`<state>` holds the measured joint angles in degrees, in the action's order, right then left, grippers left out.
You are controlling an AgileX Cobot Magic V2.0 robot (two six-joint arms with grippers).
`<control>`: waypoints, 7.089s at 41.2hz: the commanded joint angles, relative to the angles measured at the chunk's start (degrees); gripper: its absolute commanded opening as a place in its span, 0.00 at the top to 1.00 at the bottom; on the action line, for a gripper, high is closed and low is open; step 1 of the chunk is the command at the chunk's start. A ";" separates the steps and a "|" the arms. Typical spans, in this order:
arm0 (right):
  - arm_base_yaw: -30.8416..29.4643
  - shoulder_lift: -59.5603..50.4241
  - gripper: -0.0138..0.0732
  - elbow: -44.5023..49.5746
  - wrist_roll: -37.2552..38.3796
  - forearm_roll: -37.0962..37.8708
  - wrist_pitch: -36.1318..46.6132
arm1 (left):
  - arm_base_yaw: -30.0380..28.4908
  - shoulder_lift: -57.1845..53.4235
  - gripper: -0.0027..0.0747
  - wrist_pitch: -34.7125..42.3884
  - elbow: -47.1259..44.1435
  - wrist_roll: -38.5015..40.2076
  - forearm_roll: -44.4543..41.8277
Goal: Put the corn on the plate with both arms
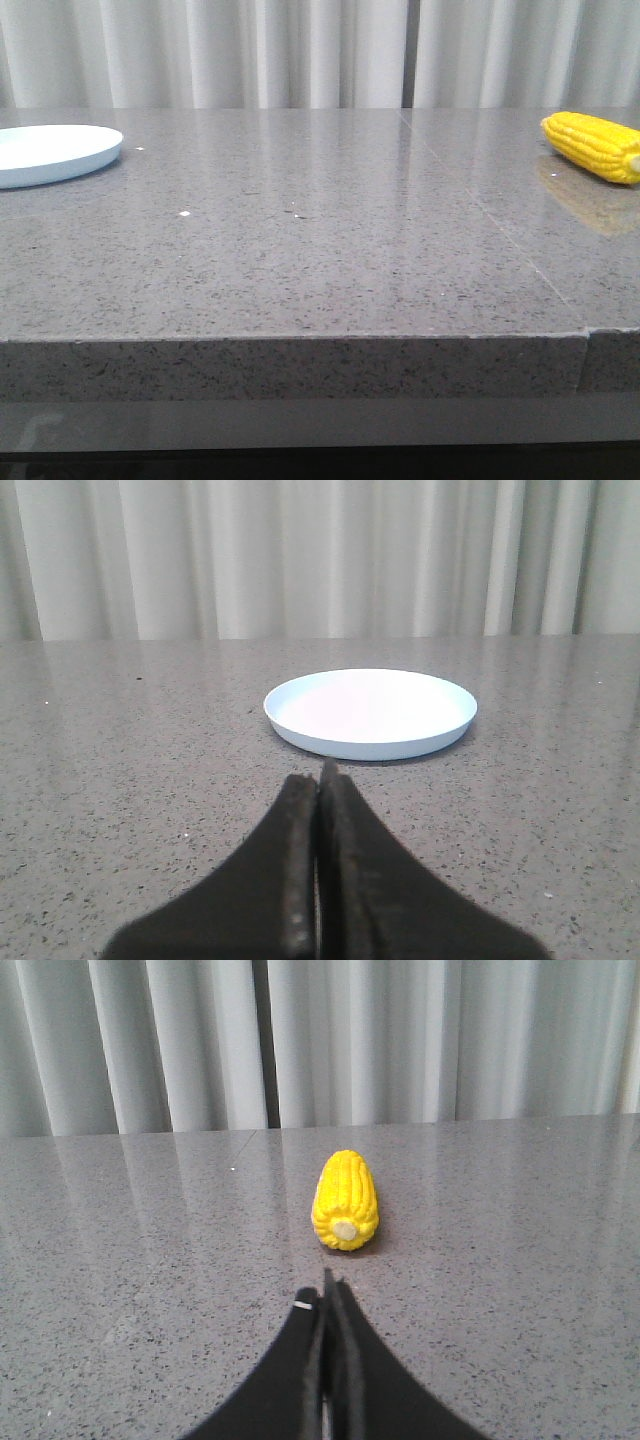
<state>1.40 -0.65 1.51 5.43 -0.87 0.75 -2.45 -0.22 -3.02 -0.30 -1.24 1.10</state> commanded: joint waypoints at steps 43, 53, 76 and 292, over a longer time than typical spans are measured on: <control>0.06 -0.61 0.92 -9.31 -0.49 -0.13 0.89 | 0.16 -0.87 0.99 7.38 7.53 0.62 0.56; 0.06 5.23 0.92 -25.37 -0.55 -0.13 -14.21 | 0.16 3.30 0.99 -3.77 23.94 0.62 0.56; 0.06 28.65 0.92 -41.33 -0.72 -0.08 -34.13 | 0.16 25.97 0.99 -24.95 42.20 0.62 0.56; 0.06 30.60 0.10 -41.33 -1.13 0.87 -34.80 | 22.67 105.53 0.89 -34.08 90.19 -8.98 22.74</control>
<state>1.40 29.34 -37.79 4.86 -0.55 -38.00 19.73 108.16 -40.22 88.16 -10.26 22.15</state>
